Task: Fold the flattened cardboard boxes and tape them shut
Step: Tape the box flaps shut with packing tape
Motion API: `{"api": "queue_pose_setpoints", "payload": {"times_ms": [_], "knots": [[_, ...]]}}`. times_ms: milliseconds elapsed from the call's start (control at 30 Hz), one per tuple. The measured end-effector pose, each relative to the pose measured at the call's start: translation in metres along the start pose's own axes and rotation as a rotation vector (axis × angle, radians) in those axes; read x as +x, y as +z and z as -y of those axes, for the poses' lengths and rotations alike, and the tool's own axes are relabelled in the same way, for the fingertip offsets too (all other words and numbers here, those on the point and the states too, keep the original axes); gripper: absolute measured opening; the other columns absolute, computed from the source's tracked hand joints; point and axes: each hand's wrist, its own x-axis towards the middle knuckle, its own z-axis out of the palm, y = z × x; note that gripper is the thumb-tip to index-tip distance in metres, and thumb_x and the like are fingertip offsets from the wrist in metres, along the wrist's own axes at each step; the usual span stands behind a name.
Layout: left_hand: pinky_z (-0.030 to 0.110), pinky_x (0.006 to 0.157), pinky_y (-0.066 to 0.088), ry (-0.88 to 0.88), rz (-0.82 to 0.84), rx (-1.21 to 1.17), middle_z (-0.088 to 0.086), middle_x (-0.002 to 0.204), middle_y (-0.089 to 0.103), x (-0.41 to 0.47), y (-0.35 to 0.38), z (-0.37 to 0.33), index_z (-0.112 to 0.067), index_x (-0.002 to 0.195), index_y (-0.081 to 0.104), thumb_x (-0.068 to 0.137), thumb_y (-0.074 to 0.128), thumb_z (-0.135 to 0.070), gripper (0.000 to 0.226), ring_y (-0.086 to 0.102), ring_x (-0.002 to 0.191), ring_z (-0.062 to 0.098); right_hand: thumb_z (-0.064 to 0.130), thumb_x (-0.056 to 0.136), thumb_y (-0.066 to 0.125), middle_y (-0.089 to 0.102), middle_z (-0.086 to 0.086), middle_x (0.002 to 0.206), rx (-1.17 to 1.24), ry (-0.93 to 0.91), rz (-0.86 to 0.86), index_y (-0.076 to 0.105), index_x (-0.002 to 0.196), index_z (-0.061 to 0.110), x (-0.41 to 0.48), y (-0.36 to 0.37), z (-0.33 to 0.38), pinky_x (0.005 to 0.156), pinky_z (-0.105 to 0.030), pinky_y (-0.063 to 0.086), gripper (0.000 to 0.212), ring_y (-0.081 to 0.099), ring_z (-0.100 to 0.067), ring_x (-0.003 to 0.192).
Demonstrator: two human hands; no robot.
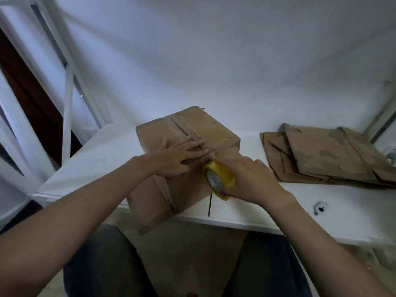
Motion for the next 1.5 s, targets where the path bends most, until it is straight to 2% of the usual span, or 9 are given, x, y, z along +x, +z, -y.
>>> {"api": "queue_pose_setpoints", "payload": {"times_ms": [233,367,567,733,867,1000,1100,1300,1500], "knots": [[0.071,0.113,-0.012,0.015,0.03,-0.021,-0.03,0.162,-0.007,-0.023,-0.003,0.035,-0.063,0.149,0.011,0.09,0.043,-0.005,0.088,-0.014,0.152,0.012,0.076,0.066,0.071,0.053,0.012,0.141,0.052,-0.062,0.063,0.042,0.137,0.045,0.019,0.013,0.039,0.102,-0.042,0.046,0.082,0.049,-0.018,0.128],[0.066,0.117,-0.003,0.037,-0.005,0.025,-0.036,0.158,-0.008,-0.028,-0.004,0.063,-0.068,0.142,0.007,0.095,0.041,0.001,0.09,-0.011,0.153,0.013,0.074,0.08,0.06,0.054,0.01,0.143,0.033,-0.101,0.126,0.039,0.146,0.043,0.041,0.022,0.051,0.104,-0.045,0.046,0.076,0.05,-0.018,0.126],[0.061,0.116,0.0,0.062,-0.031,0.064,-0.041,0.154,-0.01,-0.027,-0.003,0.091,-0.072,0.14,0.002,0.092,0.037,0.007,0.098,-0.008,0.153,0.013,0.055,0.101,0.043,0.054,0.009,0.113,0.085,-0.109,0.038,0.059,0.132,0.043,0.092,0.009,0.059,0.085,-0.033,0.043,0.037,0.047,-0.013,0.107],[0.06,0.117,-0.002,0.112,-0.079,0.048,-0.049,0.147,-0.012,-0.021,-0.007,0.105,-0.071,0.14,0.006,0.095,0.033,0.009,0.096,-0.005,0.153,0.011,0.048,0.107,0.025,0.041,0.007,0.156,0.161,-0.102,0.099,0.047,0.148,0.031,0.147,0.018,0.049,0.117,-0.042,0.029,0.049,0.032,-0.018,0.145],[0.053,0.118,0.023,0.12,-0.263,0.029,-0.026,0.158,0.024,-0.02,-0.003,0.114,-0.045,0.149,0.037,0.096,0.049,0.002,0.072,0.021,0.151,0.017,0.049,0.108,0.017,0.026,0.013,0.163,0.169,-0.051,0.237,0.032,0.156,0.029,0.167,0.033,0.052,0.124,-0.041,0.012,0.054,0.014,-0.017,0.153],[0.048,0.096,0.048,-0.109,-0.603,-0.019,-0.002,0.128,0.063,-0.03,0.017,0.107,-0.023,0.122,0.066,0.087,0.07,-0.017,0.037,0.053,0.119,0.023,0.055,0.106,0.019,0.024,0.018,0.163,0.055,-0.065,0.204,0.034,0.154,0.035,0.169,0.045,0.05,0.122,-0.046,0.015,0.054,0.015,-0.018,0.153],[0.038,0.078,0.05,-0.358,-0.777,-0.279,-0.003,0.095,0.058,-0.037,0.03,0.073,-0.024,0.094,0.057,0.089,0.068,-0.031,0.014,0.055,0.091,0.021,0.068,0.1,0.015,0.024,0.017,0.163,-0.034,-0.087,0.169,0.03,0.156,0.035,0.166,0.052,0.048,0.122,-0.05,0.016,0.067,0.014,-0.019,0.153],[0.03,0.075,0.054,-0.499,-0.396,-1.289,-0.007,0.109,0.051,-0.034,0.045,0.023,-0.02,0.123,0.038,0.097,0.06,-0.041,0.04,0.057,0.095,0.009,0.069,0.097,0.018,0.023,0.014,0.164,-0.109,-0.091,0.135,0.027,0.157,0.033,0.164,0.058,0.049,0.121,-0.049,0.015,0.071,0.015,-0.021,0.153],[0.026,0.073,0.053,-0.514,-0.488,-1.346,-0.005,0.111,0.053,-0.023,0.064,0.017,-0.021,0.127,0.035,0.097,0.061,-0.037,0.042,0.062,0.095,0.014,0.068,0.097,0.019,0.024,0.015,0.164,-0.114,-0.088,0.119,0.028,0.156,0.035,0.164,0.059,0.048,0.122,-0.05,0.016,0.068,0.015,-0.019,0.154]]}}
